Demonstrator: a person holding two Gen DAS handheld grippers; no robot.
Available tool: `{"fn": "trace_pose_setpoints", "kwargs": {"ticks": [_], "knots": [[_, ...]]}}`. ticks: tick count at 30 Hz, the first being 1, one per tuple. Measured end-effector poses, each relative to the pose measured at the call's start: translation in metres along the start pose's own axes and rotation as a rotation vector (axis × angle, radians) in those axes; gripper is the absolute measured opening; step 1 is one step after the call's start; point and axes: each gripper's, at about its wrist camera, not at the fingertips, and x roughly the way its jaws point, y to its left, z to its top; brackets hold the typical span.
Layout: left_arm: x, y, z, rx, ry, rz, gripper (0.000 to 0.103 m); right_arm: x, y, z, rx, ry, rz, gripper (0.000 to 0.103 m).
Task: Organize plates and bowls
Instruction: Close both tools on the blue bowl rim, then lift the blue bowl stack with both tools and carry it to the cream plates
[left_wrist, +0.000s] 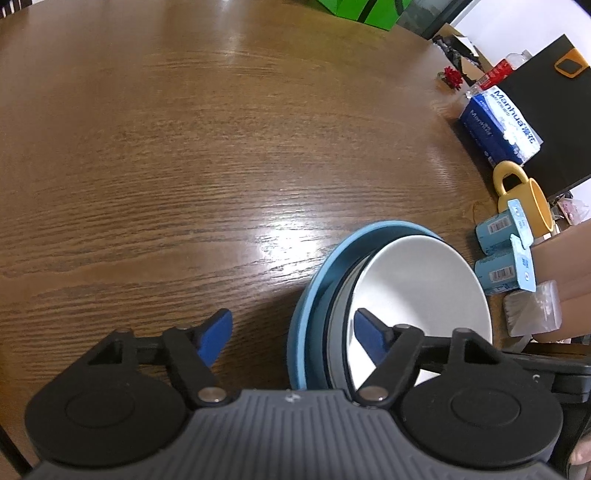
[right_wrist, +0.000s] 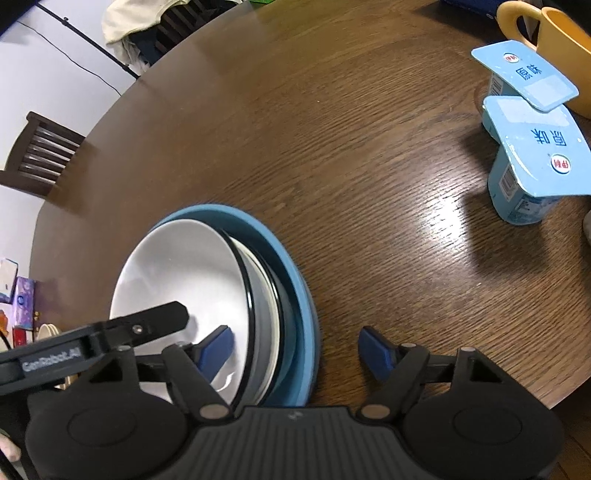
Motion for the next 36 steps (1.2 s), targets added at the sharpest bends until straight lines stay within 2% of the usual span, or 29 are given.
{"fn": "trace_pose_setpoints", "kwargs": {"ticks": [3, 10, 15, 17, 19, 36], "knots": [[0.004, 0.002, -0.001, -0.020, 0.015, -0.014, 0.072, 0.000, 0.000, 0.001, 0.003, -0.001, 0.005, 0.074], [0.006, 0.003, -0.001, -0.035, 0.016, -0.049, 0.063, -0.003, -0.002, 0.002, 0.016, -0.005, 0.052, 0.062], [0.008, 0.006, -0.001, -0.068, 0.019, -0.115, 0.049, -0.002, -0.004, 0.002, 0.013, -0.005, 0.071, 0.059], [0.007, 0.003, -0.002, -0.058, 0.013, -0.128, 0.042, -0.002, -0.003, 0.002, 0.007, -0.006, 0.084, 0.053], [0.007, 0.000, -0.003, -0.043, 0.007, -0.119, 0.042, -0.003, -0.001, 0.002, -0.002, -0.007, 0.094, 0.051], [0.005, -0.009, -0.004, 0.009, -0.030, -0.085, 0.042, -0.005, 0.009, -0.007, -0.042, -0.044, 0.084, 0.049]]}}
